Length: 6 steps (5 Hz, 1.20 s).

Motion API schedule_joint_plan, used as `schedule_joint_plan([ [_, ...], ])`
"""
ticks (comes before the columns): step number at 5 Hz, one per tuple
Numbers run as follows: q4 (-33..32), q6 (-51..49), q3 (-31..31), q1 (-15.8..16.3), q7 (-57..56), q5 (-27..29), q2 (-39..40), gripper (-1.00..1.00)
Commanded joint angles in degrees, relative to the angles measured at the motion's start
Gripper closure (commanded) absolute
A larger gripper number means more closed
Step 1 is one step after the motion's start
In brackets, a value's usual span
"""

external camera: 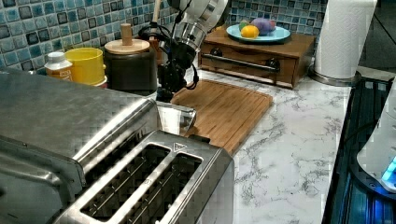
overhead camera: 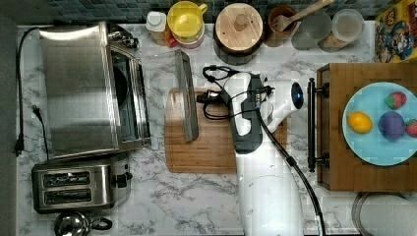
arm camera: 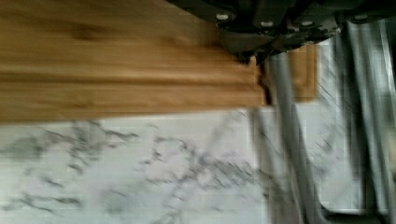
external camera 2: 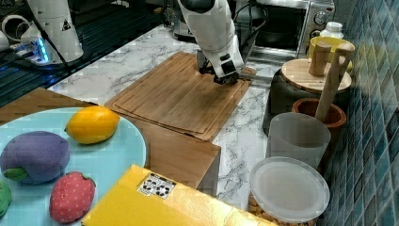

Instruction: Close the oven.

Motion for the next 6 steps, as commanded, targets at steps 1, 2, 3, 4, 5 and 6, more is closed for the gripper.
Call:
schedule_joint_plan([
  [1, 6.4, -3.9, 3.4, 0.8, -2.2, 0.9, -3.8, 1.00],
  [2, 4.7, -2.1, 4.3, 0.0, -3.1, 2.1, -4.8, 1.00],
  [3, 7.6, -6.9, 3.8, -0.1, -1.3, -1.7, -3.7, 1.00],
  [4, 9.3, -10.1, 4.2, -0.4, -0.9, -2.7, -2.2, 1.00],
  [5, 5.4, -5.1, 5.3, -0.4, -3.0, 0.6, -5.0, 1.00],
  [6, 7.2, -8.9, 5.4, -0.6, -1.9, -0.3, -4.7, 1.00],
])
